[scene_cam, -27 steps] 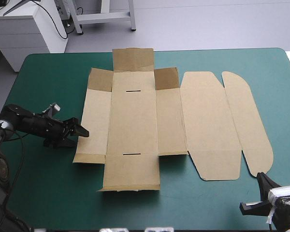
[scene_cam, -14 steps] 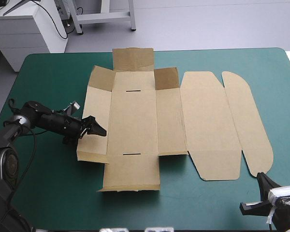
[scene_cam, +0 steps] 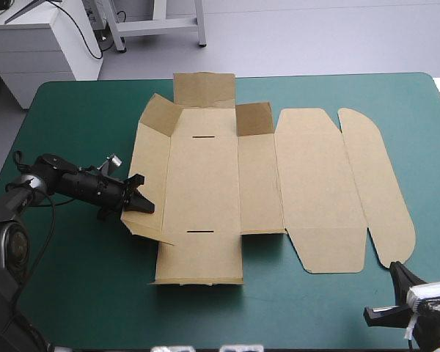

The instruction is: Fold the box

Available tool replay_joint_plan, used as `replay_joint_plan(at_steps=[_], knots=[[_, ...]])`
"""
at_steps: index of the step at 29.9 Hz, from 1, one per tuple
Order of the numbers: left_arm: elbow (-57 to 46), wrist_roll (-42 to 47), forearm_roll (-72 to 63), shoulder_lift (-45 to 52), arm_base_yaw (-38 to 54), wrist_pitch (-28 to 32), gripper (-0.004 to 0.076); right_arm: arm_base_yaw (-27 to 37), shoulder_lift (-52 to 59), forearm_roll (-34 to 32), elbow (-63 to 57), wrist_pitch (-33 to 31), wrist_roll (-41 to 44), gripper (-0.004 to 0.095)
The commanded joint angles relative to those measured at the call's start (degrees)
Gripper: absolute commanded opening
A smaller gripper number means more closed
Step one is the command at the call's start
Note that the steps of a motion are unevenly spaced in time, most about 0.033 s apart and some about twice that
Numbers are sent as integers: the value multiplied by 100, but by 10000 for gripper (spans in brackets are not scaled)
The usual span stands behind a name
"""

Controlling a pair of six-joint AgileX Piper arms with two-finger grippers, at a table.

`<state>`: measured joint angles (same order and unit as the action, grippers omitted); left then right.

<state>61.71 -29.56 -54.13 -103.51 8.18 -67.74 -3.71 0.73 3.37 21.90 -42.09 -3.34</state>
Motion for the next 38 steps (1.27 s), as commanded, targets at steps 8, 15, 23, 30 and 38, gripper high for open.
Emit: replay_joint_plan(at_steps=[8,15,23,30,38], knots=[[1189,896,2505,239,-302,-637,-8,44,137,-8,161,422,-34,-20],[2264,653,4431,239,-1268,-637,-8,44,137,-8,161,422,-34,-20],[2972,-411,7914,239,-3016,-421,-8,34,137,-8,161,422,-34,-20],[3130,-492,9134,239,-4074,548,-8,34,137,-8,161,422,-34,-20],[3130,489,10813,239,-4843,1127,-8,34,137,-8,161,422,-34,-20]])
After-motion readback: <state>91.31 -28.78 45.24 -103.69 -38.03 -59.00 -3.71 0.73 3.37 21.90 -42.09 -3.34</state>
